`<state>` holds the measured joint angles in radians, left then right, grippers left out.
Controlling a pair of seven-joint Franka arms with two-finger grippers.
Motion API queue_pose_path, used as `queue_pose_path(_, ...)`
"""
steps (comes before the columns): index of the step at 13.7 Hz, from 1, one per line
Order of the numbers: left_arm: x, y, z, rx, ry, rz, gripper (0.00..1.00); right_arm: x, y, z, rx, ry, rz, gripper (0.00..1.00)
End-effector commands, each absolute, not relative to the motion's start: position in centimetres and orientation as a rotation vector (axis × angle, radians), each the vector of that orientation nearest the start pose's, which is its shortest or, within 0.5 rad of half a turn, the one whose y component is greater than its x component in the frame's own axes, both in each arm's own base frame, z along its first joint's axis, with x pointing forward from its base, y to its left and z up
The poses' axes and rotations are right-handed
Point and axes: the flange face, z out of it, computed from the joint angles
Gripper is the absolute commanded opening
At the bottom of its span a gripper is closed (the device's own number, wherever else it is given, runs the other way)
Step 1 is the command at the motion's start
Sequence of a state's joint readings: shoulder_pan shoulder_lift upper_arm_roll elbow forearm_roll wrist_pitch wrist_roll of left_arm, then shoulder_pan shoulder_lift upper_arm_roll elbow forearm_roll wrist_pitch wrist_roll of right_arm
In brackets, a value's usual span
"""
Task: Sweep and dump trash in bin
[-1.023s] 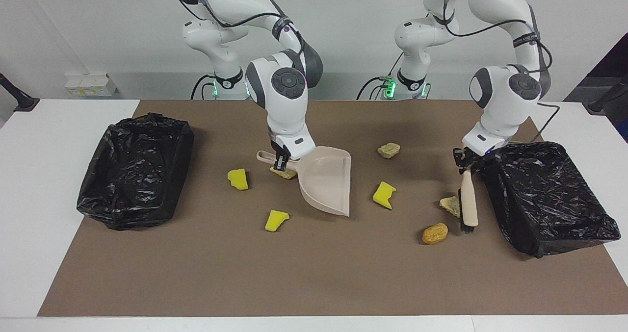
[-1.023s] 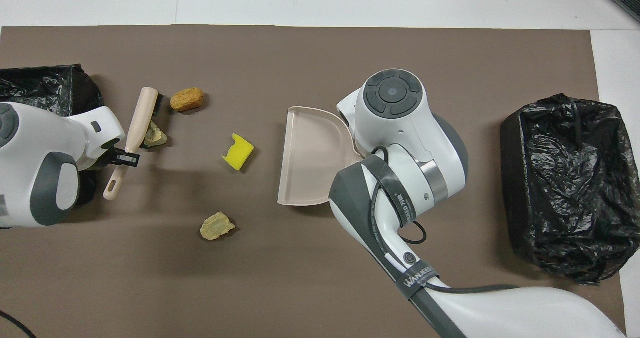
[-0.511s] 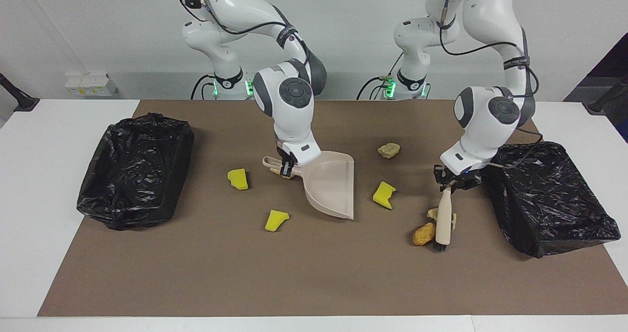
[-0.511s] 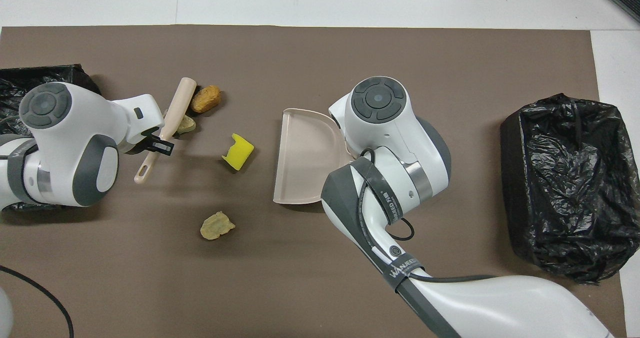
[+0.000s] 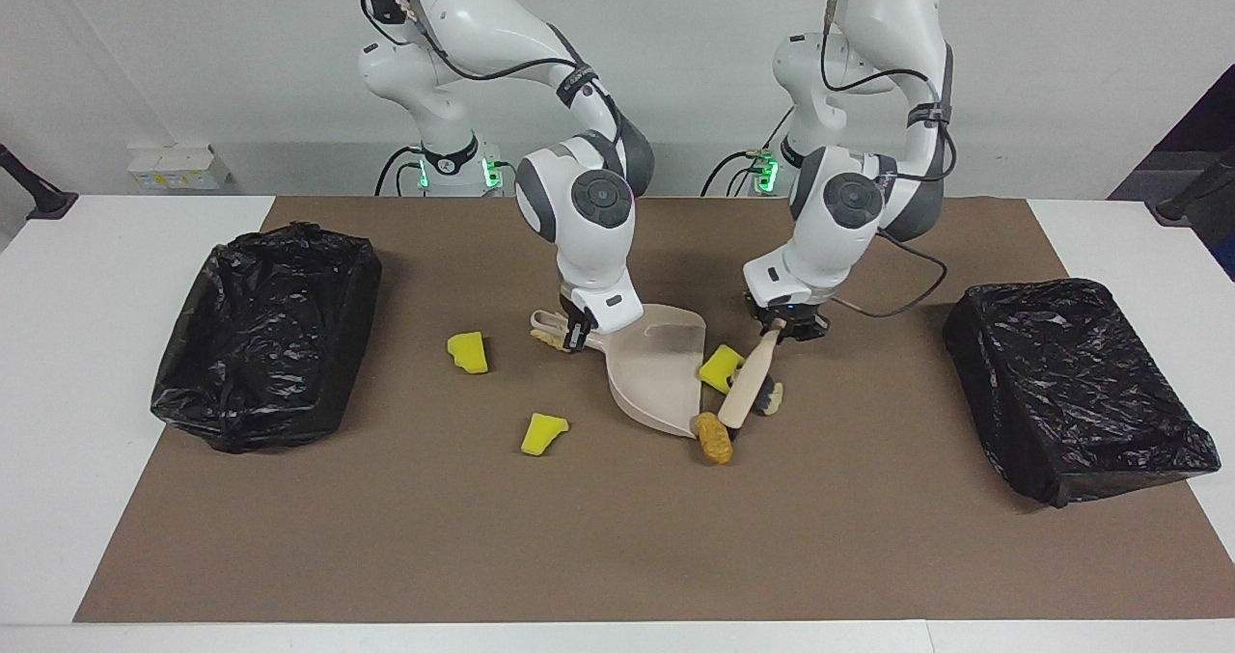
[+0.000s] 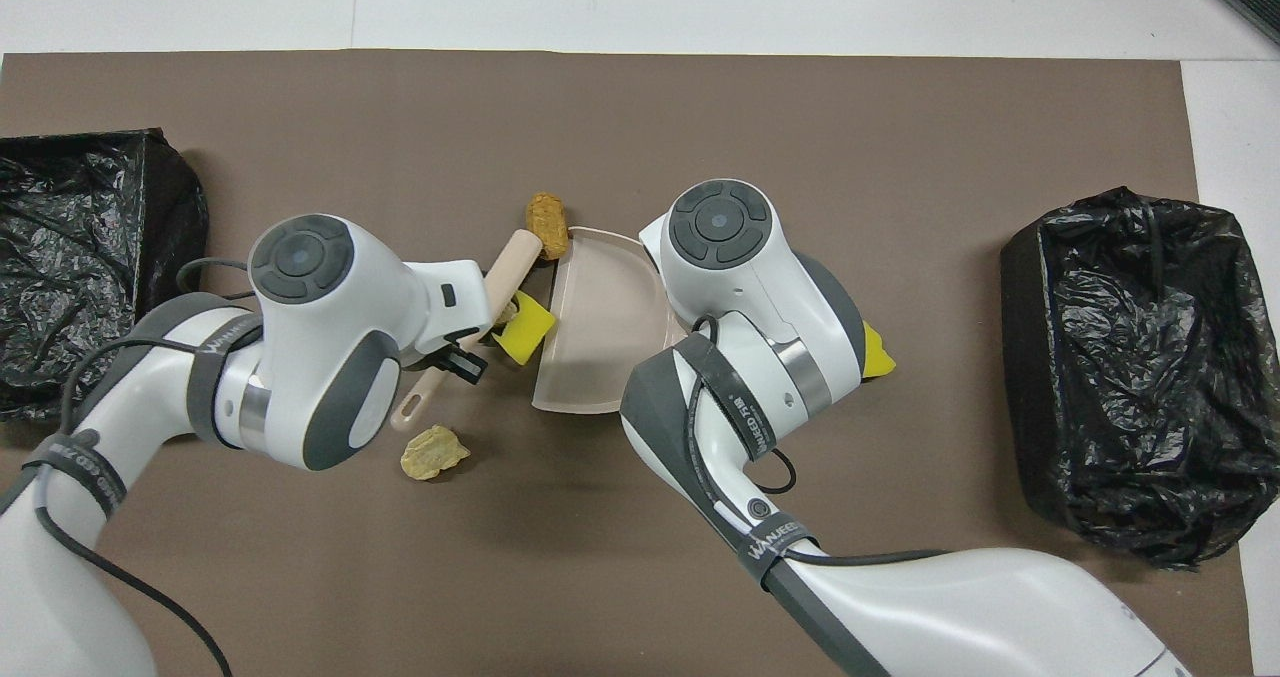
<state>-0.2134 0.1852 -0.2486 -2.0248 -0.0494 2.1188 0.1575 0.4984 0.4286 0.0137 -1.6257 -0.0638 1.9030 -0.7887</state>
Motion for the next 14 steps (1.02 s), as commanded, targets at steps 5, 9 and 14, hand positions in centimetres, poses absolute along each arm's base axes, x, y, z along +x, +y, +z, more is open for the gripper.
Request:
queue_pose_path(5,46.4,-29.3,39.4,-3.133,0.913,0.250,0.00,57.2,31.4,36.4,-2.516,-1.948,0.222,0.00)
queue_pose_path(9,47.0,-25.3,45.5,-3.204,0.620,0.151,0.00,57.2,31.3,36.3,-2.519,-1.940,0.224,0.00)
queue_pose_path(14,52.8,-19.3,42.6,-3.210,0.663,0.082,0.00,56.7,31.1,35.7,-2.551,-1.883,0.244,0.00)
